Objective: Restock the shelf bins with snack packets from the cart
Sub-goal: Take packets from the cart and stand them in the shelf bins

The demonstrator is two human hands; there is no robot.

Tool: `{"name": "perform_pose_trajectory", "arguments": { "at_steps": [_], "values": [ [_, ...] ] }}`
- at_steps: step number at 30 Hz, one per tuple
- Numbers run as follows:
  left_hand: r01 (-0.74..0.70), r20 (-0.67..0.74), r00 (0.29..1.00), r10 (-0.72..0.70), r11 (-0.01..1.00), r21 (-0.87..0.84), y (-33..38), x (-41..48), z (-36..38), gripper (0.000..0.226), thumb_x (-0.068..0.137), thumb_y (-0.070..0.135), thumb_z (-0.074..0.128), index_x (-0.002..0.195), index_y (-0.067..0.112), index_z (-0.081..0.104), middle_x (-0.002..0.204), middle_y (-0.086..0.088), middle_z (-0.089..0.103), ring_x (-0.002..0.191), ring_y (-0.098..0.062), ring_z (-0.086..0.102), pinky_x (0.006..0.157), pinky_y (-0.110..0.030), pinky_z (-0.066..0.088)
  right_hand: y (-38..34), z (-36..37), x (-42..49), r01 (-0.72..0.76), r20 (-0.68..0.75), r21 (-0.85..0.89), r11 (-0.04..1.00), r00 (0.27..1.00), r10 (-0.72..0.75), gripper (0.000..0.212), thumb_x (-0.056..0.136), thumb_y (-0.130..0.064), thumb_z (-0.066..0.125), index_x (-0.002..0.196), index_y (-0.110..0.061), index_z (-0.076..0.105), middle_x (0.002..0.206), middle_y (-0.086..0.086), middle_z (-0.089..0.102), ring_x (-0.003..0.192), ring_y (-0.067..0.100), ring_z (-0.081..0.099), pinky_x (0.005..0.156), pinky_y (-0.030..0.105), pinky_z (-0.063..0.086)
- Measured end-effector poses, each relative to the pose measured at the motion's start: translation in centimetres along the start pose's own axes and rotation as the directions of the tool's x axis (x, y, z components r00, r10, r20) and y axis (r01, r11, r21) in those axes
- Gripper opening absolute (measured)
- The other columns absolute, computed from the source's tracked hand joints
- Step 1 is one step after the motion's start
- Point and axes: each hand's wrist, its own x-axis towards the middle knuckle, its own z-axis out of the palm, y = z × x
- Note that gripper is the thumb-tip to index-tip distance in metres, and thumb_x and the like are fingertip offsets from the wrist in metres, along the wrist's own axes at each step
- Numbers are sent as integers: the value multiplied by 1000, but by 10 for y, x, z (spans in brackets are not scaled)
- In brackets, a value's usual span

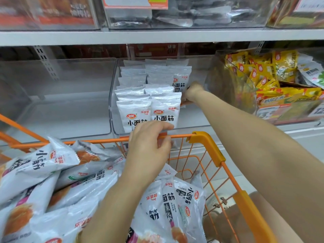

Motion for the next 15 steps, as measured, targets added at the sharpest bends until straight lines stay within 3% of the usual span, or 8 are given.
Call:
{"name": "perform_pose_trajectory", "arguments": {
  "at_steps": [2, 8, 12, 15],
  "values": [
    [4, 2, 1000, -4, 1000, -5, -1, 0, 0, 29, 84, 16, 59, 108, 31, 64, 93, 30, 47, 101, 7, 33, 97, -29, 35, -2, -4, -4, 22, 2, -68, 997, 1000, -22, 18, 80, 6, 63, 76, -6, 50, 106, 20, 59, 110, 33, 61, 92, 40, 53],
    [9, 8, 1000, -8, 999, -31, -2, 0, 0, 29, 84, 14, 58, 108, 31, 64, 101, 21, 55, 107, 2, 35, 94, -22, 31, -3, -17, -21, 48, -24, -150, 988, 998, -52, 18, 83, 5, 59, 95, -5, 51, 77, 7, 49, 110, 32, 60, 88, 37, 54],
    [13, 12, 1000, -12, 999, -40, -1, 0, 0, 31, 85, 11, 55, 107, 30, 64, 93, 26, 52, 109, -2, 38, 93, -26, 34, -8, -40, -89, 297, -142, -172, 939, 936, -322, 18, 81, 4, 63, 98, -1, 58, 79, 5, 54, 77, 24, 64, 70, 39, 59],
    [19, 24, 1000, -18, 999, -50, -2, 2, 1, 30, 85, 12, 54, 107, 29, 64, 91, 31, 45, 113, -9, 43, 99, -31, 36, -3, -59, -177, 444, 81, -19, 896, 894, -441, 13, 83, 6, 62, 93, -2, 61, 68, 8, 62, 62, 19, 65, 59, 31, 58]
  ]
}}
